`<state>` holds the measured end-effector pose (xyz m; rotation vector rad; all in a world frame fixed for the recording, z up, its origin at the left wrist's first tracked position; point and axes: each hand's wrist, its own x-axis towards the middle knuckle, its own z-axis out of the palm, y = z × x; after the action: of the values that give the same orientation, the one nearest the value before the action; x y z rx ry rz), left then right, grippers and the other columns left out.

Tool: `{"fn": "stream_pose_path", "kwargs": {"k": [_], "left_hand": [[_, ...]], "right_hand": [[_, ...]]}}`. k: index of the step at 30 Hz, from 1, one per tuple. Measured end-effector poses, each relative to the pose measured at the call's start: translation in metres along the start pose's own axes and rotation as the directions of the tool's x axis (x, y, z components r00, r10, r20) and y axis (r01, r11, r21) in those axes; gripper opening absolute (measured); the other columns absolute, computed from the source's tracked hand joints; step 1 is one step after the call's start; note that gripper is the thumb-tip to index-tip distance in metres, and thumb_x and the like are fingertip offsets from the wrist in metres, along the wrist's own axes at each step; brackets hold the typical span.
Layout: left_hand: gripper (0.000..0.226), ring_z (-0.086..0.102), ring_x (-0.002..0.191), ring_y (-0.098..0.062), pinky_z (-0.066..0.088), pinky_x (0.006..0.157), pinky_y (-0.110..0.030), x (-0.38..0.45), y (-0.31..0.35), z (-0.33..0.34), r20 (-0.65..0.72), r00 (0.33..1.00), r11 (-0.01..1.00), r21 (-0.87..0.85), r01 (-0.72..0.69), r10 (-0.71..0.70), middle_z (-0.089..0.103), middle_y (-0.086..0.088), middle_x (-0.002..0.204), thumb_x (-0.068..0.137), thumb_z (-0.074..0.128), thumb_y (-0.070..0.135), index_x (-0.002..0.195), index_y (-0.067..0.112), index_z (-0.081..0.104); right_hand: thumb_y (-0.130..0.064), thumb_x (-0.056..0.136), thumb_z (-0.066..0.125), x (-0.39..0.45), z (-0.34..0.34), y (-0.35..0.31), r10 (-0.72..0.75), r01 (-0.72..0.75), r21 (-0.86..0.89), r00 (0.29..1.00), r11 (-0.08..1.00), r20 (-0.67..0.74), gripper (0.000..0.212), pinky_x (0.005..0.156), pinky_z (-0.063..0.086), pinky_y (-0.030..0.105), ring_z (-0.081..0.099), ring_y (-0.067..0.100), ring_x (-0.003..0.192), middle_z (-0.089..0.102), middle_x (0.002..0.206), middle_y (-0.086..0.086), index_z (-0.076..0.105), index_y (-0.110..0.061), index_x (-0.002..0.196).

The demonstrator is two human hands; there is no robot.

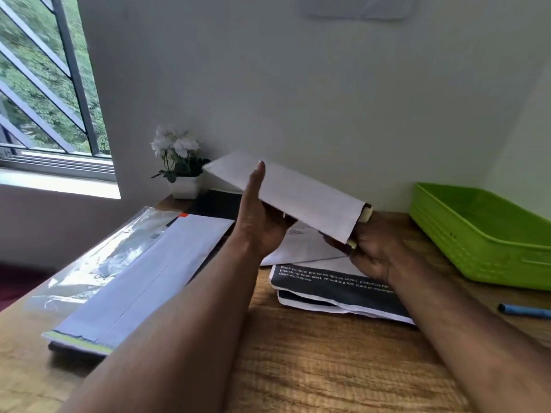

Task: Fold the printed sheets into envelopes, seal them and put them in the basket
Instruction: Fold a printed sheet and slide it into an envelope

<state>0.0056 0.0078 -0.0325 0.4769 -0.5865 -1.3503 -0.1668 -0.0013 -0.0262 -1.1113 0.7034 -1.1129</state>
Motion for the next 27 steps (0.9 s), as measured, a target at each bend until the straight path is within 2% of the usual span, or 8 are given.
{"fn": "stream_pose_path", "kwargs": {"k": [4, 7, 9, 11, 12, 17, 23, 27], "left_hand": [[0.080, 0.059, 0.115, -0.029, 0.043, 0.104, -0.047, 0.002, 0.006, -0.002, 0.085, 0.996, 0.991, -0.131, -0.013, 0.024, 0.062, -0.010, 0.127, 0.075, 0.063, 0.057, 0.137, 0.010, 0.048], [0.084, 0.058, 0.122, -0.033, 0.037, 0.107, -0.055, 0.002, 0.006, -0.006, 0.089, 0.995, 0.984, -0.174, -0.026, 0.043, 0.061, -0.011, 0.131, 0.074, 0.060, 0.064, 0.142, 0.017, 0.044], [0.085, 0.057, 0.121, -0.035, 0.039, 0.106, -0.055, 0.002, 0.004, -0.005, 0.025, 0.999, 0.981, -0.191, -0.029, 0.034, 0.060, -0.011, 0.126, 0.074, 0.058, 0.070, 0.139, 0.017, 0.047], [0.085, 0.054, 0.123, -0.035, 0.042, 0.103, -0.054, 0.000, 0.002, -0.004, -0.054, 0.999, 0.978, -0.210, -0.020, 0.009, 0.056, -0.011, 0.125, 0.073, 0.056, 0.075, 0.131, 0.014, 0.050], [0.086, 0.054, 0.122, -0.035, 0.043, 0.101, -0.054, 0.001, 0.002, -0.005, -0.082, 0.997, 0.974, -0.228, -0.013, -0.006, 0.055, -0.011, 0.126, 0.071, 0.056, 0.077, 0.128, 0.013, 0.051], [0.097, 0.056, 0.104, -0.034, 0.044, 0.099, -0.054, 0.003, 0.007, -0.009, -0.117, 0.993, 0.965, -0.262, -0.019, -0.013, 0.051, -0.010, 0.117, 0.064, 0.056, 0.083, 0.130, 0.013, 0.048], [0.097, 0.054, 0.097, -0.034, 0.045, 0.095, -0.056, 0.004, 0.017, -0.016, -0.142, 0.990, 0.967, -0.249, -0.055, 0.019, 0.051, -0.012, 0.103, 0.066, 0.049, 0.088, 0.126, 0.011, 0.051], [0.097, 0.054, 0.107, -0.034, 0.038, 0.105, -0.052, -0.001, 0.019, -0.014, -0.054, 0.995, 0.986, -0.152, 0.071, -0.080, 0.055, -0.012, 0.106, 0.064, 0.050, 0.088, 0.123, 0.010, 0.053]], "right_hand": [[0.001, 0.089, 0.056, -0.007, 0.009, 0.001, 0.110, -0.113, 0.029, 0.988, 0.993, 0.112, 0.025, 0.049, 0.054, 0.023, 0.068, 0.014, 0.064, 0.071, 0.085, 0.005, 0.064, -0.016, 0.105], [0.002, 0.087, 0.060, -0.004, 0.010, 0.011, -0.020, 0.012, -0.198, 0.999, 0.980, -0.034, 0.067, 0.062, 0.055, 0.032, 0.062, 0.020, 0.087, 0.058, 0.113, 0.005, 0.037, -0.032, 0.139], [-0.002, 0.082, 0.066, -0.002, 0.004, 0.015, -0.490, 0.296, -0.756, 0.871, 0.584, -0.038, 0.076, 0.074, 0.051, 0.033, 0.054, 0.019, 0.094, 0.049, 0.112, 0.003, 0.031, -0.030, 0.143], [-0.013, 0.072, 0.069, 0.000, -0.005, 0.016, -0.759, 0.435, -0.896, 0.611, 0.084, 0.226, 0.060, 0.074, 0.047, 0.038, 0.051, 0.021, 0.089, 0.050, 0.102, 0.006, 0.046, -0.017, 0.128], [-0.021, 0.069, 0.066, 0.000, -0.006, 0.014, -0.790, 0.483, -0.875, 0.548, 0.031, 0.275, 0.045, 0.069, 0.045, 0.038, 0.049, 0.021, 0.081, 0.050, 0.091, 0.005, 0.052, -0.013, 0.110], [-0.027, 0.072, 0.058, -0.004, 0.003, 0.012, -0.769, 0.620, -0.773, 0.558, 0.137, 0.312, 0.026, 0.055, 0.044, 0.038, 0.051, 0.024, 0.059, 0.053, 0.059, 0.005, 0.050, -0.007, 0.058], [-0.029, 0.092, 0.053, -0.014, 0.004, 0.013, -0.607, 0.765, -0.571, 0.614, 0.300, 0.504, 0.031, 0.079, 0.052, 0.030, 0.067, 0.014, 0.092, 0.072, 0.096, 0.004, 0.073, -0.005, 0.094], [-0.056, 0.080, 0.061, -0.021, 0.003, 0.012, -0.235, 0.663, -0.734, 0.745, 0.148, 0.625, 0.045, 0.071, 0.052, 0.033, 0.064, 0.008, 0.088, 0.069, 0.094, -0.004, 0.069, -0.016, 0.100]]}}
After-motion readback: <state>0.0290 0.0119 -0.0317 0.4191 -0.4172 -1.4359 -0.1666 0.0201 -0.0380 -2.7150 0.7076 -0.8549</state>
